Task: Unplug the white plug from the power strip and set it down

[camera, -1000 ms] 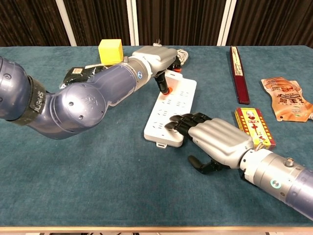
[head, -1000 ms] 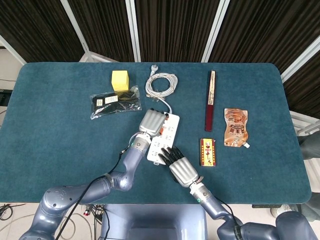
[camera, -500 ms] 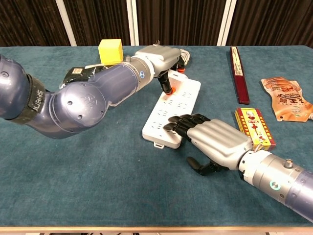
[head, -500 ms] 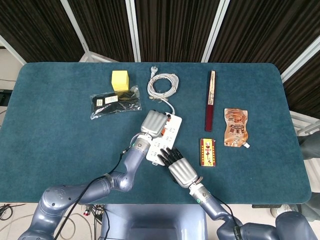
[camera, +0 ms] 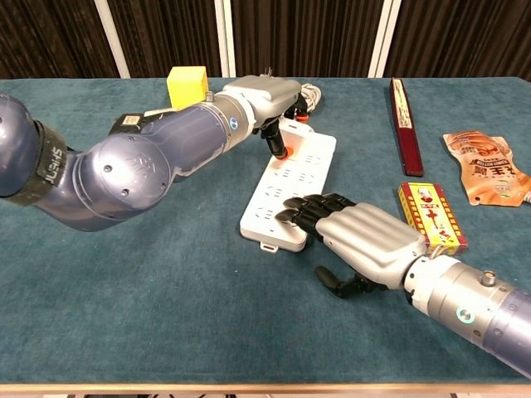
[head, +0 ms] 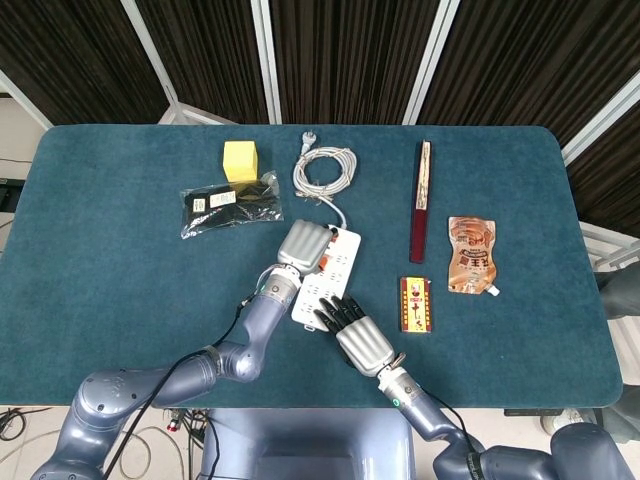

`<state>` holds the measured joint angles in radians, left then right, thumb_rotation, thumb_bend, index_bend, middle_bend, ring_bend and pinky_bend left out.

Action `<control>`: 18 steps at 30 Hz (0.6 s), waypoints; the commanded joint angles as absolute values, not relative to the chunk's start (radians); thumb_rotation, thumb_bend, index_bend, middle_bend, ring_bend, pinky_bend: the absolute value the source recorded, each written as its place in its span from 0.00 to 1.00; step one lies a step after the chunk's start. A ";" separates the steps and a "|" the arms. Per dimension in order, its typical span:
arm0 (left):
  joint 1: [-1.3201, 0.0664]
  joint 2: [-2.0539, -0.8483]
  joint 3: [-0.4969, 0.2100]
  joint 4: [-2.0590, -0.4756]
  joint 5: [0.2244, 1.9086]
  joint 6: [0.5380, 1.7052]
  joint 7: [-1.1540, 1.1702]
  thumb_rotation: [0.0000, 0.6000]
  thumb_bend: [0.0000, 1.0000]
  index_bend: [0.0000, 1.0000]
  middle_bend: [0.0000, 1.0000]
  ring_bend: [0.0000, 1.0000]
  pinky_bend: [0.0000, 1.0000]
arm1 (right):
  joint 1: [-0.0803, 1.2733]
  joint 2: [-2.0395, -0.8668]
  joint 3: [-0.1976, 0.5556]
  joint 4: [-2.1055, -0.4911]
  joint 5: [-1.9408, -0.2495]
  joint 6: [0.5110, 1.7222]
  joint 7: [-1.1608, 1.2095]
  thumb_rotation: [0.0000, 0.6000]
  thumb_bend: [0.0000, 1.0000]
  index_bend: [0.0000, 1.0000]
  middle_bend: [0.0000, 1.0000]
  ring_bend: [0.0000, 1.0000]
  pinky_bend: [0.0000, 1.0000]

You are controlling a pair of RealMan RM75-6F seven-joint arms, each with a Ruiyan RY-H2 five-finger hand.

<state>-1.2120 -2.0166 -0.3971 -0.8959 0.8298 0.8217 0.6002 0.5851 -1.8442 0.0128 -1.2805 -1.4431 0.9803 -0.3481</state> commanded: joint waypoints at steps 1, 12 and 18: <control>-1.209 -2.012 -0.395 -0.899 0.828 0.821 0.603 1.00 0.34 0.84 0.91 0.62 0.55 | 0.585 -1.844 0.013 -1.281 -1.442 0.980 -0.348 1.00 0.51 0.12 0.08 0.05 0.04; -1.208 -1.994 -0.394 -0.934 0.833 0.829 0.598 1.00 0.34 0.84 0.91 0.62 0.55 | 0.584 -1.847 0.005 -1.286 -1.445 0.975 -0.354 1.00 0.51 0.12 0.08 0.05 0.04; -1.211 -1.995 -0.395 -0.940 0.834 0.835 0.595 1.00 0.34 0.84 0.91 0.63 0.56 | 0.581 -1.844 0.005 -1.295 -1.447 0.982 -0.361 1.00 0.51 0.12 0.08 0.05 0.04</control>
